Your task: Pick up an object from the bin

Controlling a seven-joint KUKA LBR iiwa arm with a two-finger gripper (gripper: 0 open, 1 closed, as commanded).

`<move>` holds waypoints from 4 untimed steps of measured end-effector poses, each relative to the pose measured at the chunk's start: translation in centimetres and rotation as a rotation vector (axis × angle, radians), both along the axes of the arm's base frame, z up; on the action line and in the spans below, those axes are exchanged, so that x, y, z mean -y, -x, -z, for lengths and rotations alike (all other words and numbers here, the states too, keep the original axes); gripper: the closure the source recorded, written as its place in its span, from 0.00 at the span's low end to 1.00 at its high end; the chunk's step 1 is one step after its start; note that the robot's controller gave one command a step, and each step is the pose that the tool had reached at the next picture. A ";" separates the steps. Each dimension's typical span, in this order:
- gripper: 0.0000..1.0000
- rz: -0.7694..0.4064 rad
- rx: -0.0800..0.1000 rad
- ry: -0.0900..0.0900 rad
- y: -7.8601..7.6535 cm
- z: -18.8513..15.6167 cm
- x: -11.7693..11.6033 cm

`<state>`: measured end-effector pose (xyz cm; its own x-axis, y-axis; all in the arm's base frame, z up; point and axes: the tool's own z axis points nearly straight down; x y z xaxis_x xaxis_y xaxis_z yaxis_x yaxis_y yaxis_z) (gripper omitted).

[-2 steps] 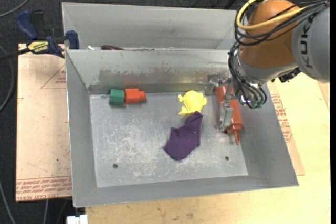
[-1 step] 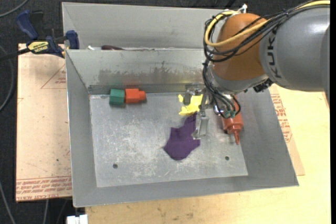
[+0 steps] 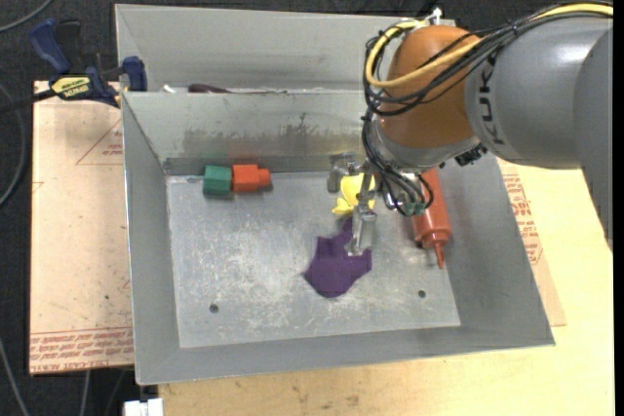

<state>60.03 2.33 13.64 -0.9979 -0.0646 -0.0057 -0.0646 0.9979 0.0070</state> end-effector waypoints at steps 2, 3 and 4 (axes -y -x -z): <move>1.00 -0.229 -0.001 0.007 2.1 6.6 1.2; 1.00 -0.244 0.002 0.006 2.5 -2.4 2.4; 1.00 -0.244 0.002 0.006 2.5 -2.4 2.4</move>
Offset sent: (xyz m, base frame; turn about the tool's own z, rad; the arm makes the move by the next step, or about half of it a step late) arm 0.0000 0.0000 0.0000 0.0000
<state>57.58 -0.06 16.07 -0.9526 -0.3041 -0.0063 -0.3041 0.9526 0.0010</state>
